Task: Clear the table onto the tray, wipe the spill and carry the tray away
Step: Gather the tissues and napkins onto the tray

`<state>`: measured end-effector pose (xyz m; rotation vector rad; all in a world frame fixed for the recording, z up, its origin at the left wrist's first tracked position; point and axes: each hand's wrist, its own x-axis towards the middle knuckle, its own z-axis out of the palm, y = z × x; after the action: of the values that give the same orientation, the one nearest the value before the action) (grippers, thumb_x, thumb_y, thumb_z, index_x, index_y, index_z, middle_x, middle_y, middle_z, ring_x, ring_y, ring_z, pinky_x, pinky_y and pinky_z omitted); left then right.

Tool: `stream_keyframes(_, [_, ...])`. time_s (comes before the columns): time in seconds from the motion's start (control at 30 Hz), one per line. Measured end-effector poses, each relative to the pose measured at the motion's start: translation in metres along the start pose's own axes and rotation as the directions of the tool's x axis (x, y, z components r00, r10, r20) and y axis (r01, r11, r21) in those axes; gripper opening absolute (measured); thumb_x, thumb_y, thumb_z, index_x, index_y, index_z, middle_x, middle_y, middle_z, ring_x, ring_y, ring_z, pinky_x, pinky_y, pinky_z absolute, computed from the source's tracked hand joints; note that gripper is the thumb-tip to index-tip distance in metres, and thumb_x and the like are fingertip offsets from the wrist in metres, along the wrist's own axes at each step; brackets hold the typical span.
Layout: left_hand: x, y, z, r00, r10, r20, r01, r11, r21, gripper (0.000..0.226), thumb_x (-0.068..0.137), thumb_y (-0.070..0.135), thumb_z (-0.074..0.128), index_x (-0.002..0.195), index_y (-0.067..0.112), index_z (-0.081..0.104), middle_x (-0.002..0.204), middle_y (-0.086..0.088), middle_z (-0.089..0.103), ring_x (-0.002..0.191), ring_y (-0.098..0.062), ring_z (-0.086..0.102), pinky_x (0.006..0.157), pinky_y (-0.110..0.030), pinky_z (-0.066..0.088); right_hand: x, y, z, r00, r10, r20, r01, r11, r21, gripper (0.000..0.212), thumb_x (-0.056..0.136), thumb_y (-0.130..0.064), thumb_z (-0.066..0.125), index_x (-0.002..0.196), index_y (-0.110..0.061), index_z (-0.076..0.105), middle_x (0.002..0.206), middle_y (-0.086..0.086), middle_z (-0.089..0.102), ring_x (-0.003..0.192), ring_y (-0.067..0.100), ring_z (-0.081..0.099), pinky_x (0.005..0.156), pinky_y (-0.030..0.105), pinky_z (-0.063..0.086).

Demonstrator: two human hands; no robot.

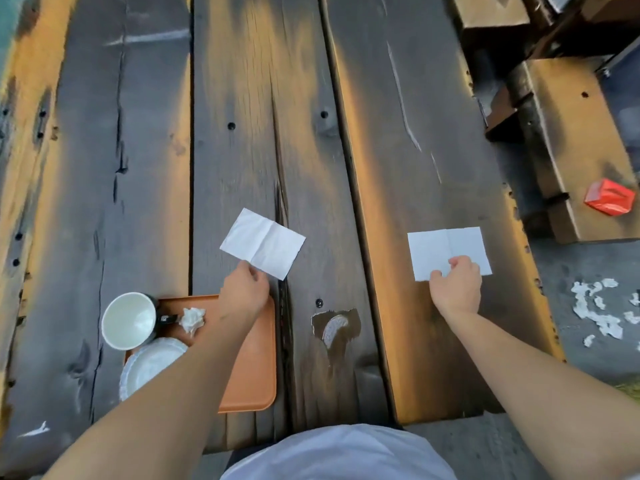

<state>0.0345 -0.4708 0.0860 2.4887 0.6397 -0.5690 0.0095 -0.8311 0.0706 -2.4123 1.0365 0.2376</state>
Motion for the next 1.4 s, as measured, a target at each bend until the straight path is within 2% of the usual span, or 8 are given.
stream_keyframes(0.17, [0.033,0.014,-0.002,0.984,0.128,-0.122,-0.106,0.98,0.17,0.029,0.099,0.016,0.053,0.123,0.0,0.059,0.126,-0.022,0.056,0.119,-0.041,0.048,0.091,-0.049,0.048,0.029,-0.011,0.001,0.994,-0.068,-0.088,0.066,0.997,-0.028,0.038,0.09,-0.026,0.065,0.123,-0.01,0.054,0.122,0.012,0.057,0.113,0.031,0.055,0.095,0.048,0.054])
stream_keyframes(0.37, [0.063,0.035,0.008,0.97,0.195,-0.148,-0.161,0.964,0.214,0.035,0.096,0.014,0.059,0.129,0.0,0.06,0.127,-0.022,0.057,0.118,-0.042,0.051,0.093,-0.051,0.047,0.041,-0.012,0.007,0.989,-0.106,-0.102,0.099,0.993,-0.067,0.038,0.093,-0.029,0.061,0.124,-0.007,0.055,0.124,0.015,0.058,0.115,0.032,0.052,0.097,0.047,0.049])
stream_keyframes(0.53, [0.077,0.032,0.019,0.985,0.135,-0.106,-0.113,0.976,0.186,0.037,0.101,0.023,0.061,0.132,0.004,0.059,0.128,-0.021,0.056,0.118,-0.041,0.048,0.093,-0.052,0.046,0.044,-0.006,0.014,0.991,-0.069,-0.117,0.059,0.994,-0.088,0.039,0.094,-0.035,0.061,0.121,-0.007,0.058,0.121,0.015,0.059,0.11,0.031,0.054,0.096,0.047,0.048])
stream_keyframes(0.87, [0.094,0.041,0.019,0.992,0.034,-0.12,-0.025,0.997,0.073,0.032,0.099,0.024,0.067,0.123,0.003,0.064,0.125,-0.02,0.059,0.12,-0.04,0.048,0.098,-0.049,0.043,0.047,-0.01,0.011,0.991,-0.03,-0.129,0.031,0.999,0.008,0.028,0.095,-0.033,0.061,0.112,-0.01,0.06,0.114,0.012,0.063,0.104,0.028,0.06,0.096,0.048,0.048])
stream_keyframes(1.03, [0.091,0.042,0.018,0.994,0.012,-0.11,-0.006,0.998,0.056,0.023,0.103,0.02,0.061,0.115,0.003,0.068,0.125,-0.018,0.058,0.121,-0.038,0.047,0.095,-0.046,0.044,0.047,-0.012,0.009,0.99,-0.013,-0.139,0.013,1.0,-0.001,0.009,0.096,-0.021,0.06,0.091,-0.015,0.056,0.1,0.012,0.064,0.094,0.027,0.062,0.098,0.051,0.046])
stream_keyframes(1.17, [0.086,0.04,0.018,0.993,-0.003,-0.118,0.006,1.0,0.026,0.02,0.104,0.018,0.057,0.11,0.003,0.068,0.121,-0.017,0.06,0.118,-0.037,0.049,0.093,-0.047,0.044,0.044,-0.013,0.005,0.991,0.005,-0.131,-0.003,1.0,0.019,0.011,0.095,-0.018,0.06,0.086,-0.018,0.055,0.092,0.008,0.064,0.084,0.02,0.058,0.098,0.05,0.049])
stream_keyframes(1.33, [0.065,0.048,0.009,0.984,0.051,-0.168,-0.066,0.995,-0.08,0.013,0.102,0.013,0.056,0.093,0.005,0.061,0.098,-0.014,0.065,0.097,-0.037,0.06,0.077,-0.044,0.048,0.029,-0.019,-0.004,1.0,0.03,-0.007,-0.029,0.989,0.142,0.007,0.097,-0.019,0.056,0.096,-0.016,0.05,0.09,0.003,0.057,0.085,0.022,0.06,0.072,0.033,0.054])
stream_keyframes(1.4, [0.049,0.048,0.004,0.983,0.075,-0.166,-0.095,0.989,-0.112,0.011,0.102,0.012,0.056,0.093,0.007,0.06,0.095,-0.01,0.065,0.088,-0.031,0.06,0.072,-0.038,0.045,0.021,-0.024,-0.007,0.999,0.028,0.037,-0.034,0.985,0.169,0.008,0.097,-0.018,0.055,0.102,-0.016,0.049,0.09,0.001,0.056,0.087,0.022,0.059,0.07,0.032,0.053])
